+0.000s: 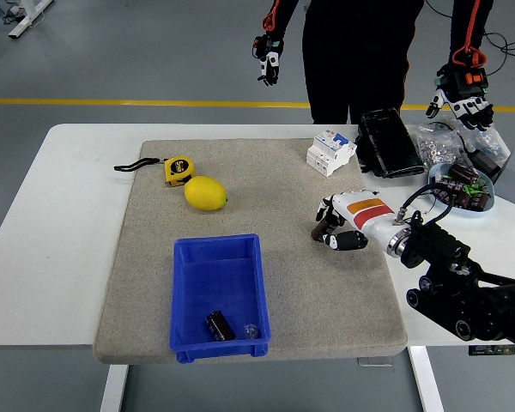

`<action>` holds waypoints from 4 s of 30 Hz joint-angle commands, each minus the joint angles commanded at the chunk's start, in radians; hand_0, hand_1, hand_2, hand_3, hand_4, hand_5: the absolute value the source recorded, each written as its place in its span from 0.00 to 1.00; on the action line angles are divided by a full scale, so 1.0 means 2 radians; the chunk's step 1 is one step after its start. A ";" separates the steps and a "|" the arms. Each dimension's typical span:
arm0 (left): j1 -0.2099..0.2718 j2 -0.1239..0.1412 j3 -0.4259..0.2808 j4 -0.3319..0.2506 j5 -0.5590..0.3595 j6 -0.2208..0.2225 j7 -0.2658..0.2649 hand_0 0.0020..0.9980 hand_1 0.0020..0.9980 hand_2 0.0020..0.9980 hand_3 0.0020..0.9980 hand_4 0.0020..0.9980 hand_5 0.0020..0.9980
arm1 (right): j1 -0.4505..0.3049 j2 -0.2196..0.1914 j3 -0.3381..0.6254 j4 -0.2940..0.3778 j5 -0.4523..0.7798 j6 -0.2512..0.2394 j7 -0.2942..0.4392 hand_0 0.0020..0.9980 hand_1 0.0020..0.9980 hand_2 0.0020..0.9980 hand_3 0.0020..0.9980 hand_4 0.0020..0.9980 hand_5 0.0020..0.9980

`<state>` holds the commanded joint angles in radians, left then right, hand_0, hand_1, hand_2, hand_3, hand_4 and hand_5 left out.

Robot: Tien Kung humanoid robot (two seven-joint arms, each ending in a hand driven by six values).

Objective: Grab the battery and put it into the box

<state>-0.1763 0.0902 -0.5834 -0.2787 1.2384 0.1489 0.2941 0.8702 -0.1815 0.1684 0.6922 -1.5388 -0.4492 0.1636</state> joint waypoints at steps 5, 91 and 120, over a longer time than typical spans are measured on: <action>0.001 0.000 -0.001 0.000 0.002 -0.001 0.000 0.65 0.65 0.66 0.58 0.63 0.58 | -0.001 0.000 -0.001 0.000 0.001 0.000 0.000 0.20 0.36 0.50 0.53 0.65 0.26; 0.003 0.000 -0.005 0.000 0.010 -0.005 0.003 0.66 0.65 0.66 0.58 0.63 0.58 | -0.025 -0.020 0.005 0.015 -0.016 0.029 -0.025 0.19 0.36 0.45 0.44 0.73 0.31; 0.000 0.004 -0.005 0.001 0.007 -0.006 0.001 0.66 0.65 0.66 0.58 0.63 0.58 | -0.015 -0.035 0.035 0.069 -0.053 0.031 -0.036 0.18 0.35 0.44 0.44 0.70 0.32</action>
<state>-0.1755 0.0989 -0.5939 -0.2757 1.2533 0.1377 0.2965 0.8402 -0.2516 0.2380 0.8297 -1.6444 -0.3874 0.0906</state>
